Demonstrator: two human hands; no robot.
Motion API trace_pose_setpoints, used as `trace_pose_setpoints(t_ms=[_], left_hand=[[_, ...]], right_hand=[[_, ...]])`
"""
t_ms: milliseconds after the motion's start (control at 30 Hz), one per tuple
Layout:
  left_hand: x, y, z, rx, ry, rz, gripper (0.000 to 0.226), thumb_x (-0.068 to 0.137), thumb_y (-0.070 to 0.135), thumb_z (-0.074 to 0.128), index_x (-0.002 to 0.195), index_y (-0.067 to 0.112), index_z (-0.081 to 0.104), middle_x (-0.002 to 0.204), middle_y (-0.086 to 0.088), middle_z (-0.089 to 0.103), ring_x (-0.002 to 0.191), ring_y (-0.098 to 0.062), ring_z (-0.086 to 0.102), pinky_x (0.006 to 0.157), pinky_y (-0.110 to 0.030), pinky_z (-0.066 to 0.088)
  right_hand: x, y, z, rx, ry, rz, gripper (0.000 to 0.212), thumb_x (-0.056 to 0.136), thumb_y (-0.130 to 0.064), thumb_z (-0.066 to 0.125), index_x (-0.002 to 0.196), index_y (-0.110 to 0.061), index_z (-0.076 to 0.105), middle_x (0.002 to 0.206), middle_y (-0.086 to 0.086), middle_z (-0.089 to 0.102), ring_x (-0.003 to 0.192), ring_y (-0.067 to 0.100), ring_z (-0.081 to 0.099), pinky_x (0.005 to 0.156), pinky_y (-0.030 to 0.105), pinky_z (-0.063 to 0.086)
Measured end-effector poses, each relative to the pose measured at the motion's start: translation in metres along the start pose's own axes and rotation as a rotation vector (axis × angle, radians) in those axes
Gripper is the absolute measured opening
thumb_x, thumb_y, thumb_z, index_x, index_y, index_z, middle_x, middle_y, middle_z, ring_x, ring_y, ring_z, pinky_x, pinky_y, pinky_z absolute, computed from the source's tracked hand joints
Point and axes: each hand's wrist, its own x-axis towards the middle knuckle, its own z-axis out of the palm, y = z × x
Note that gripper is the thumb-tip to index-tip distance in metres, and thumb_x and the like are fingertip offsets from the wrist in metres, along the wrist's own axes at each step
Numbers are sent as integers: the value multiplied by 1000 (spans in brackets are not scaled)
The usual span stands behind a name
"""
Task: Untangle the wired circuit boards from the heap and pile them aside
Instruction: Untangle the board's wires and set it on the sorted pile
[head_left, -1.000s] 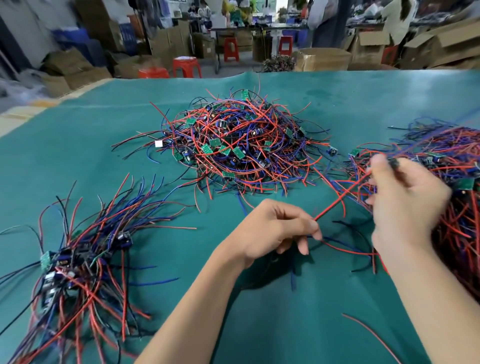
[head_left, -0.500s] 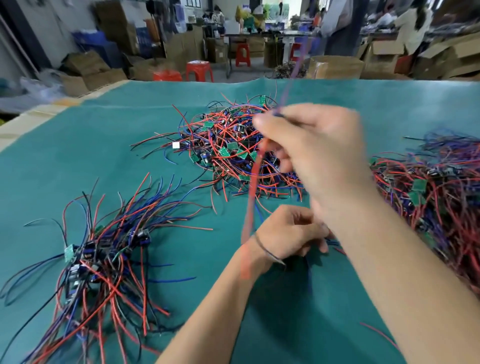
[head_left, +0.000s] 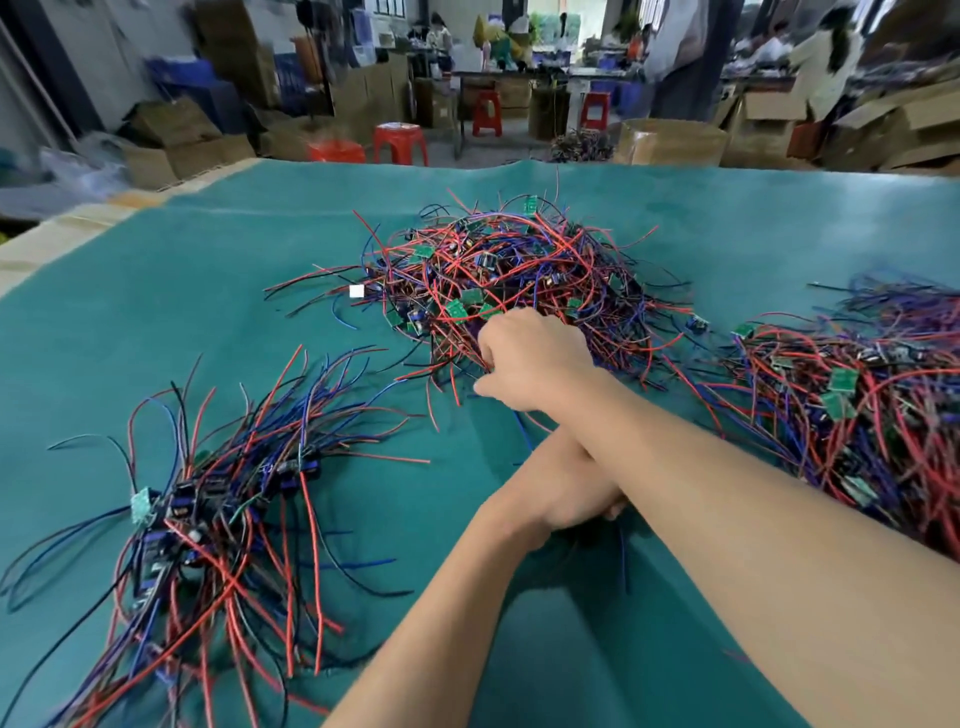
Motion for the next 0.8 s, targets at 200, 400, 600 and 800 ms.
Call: trace_pose_setpoints(t_ms=[200, 400, 600, 800], left_hand=[[-2, 3, -4, -150, -89, 52, 39, 87, -9, 48, 61, 19, 56, 49, 8, 56, 39, -3, 38, 40, -12, 31], [2, 2, -4, -153, -111, 3, 14, 93, 2, 56, 88, 8, 67, 70, -9, 64, 42, -10, 42, 40, -15, 29], [4, 3, -3, -178, -84, -10, 14, 93, -3, 54, 100, 6, 63, 75, -12, 64, 44, -9, 45, 37, -15, 29], [7, 1, -4, -343, -28, -29, 14, 102, 9, 47, 99, 6, 61, 77, -10, 67, 49, -12, 52, 38, -17, 30]], right_hand=[[-5, 20, -9, 365, 123, 118, 26, 87, -38, 77, 66, -29, 65, 102, 12, 72, 97, 32, 64, 86, 38, 55], [-37, 56, -47, 491, 363, 136, 12, 82, -29, 76, 71, -22, 77, 70, -2, 73, 81, 25, 70, 75, 32, 54], [-59, 79, -96, 1093, 420, 261, 14, 77, -12, 73, 63, -8, 71, 51, 4, 65, 36, 10, 46, 37, 17, 31], [-86, 100, -88, 1438, 190, 377, 21, 94, -19, 62, 76, -11, 68, 52, 3, 62, 35, 8, 41, 34, 17, 31]])
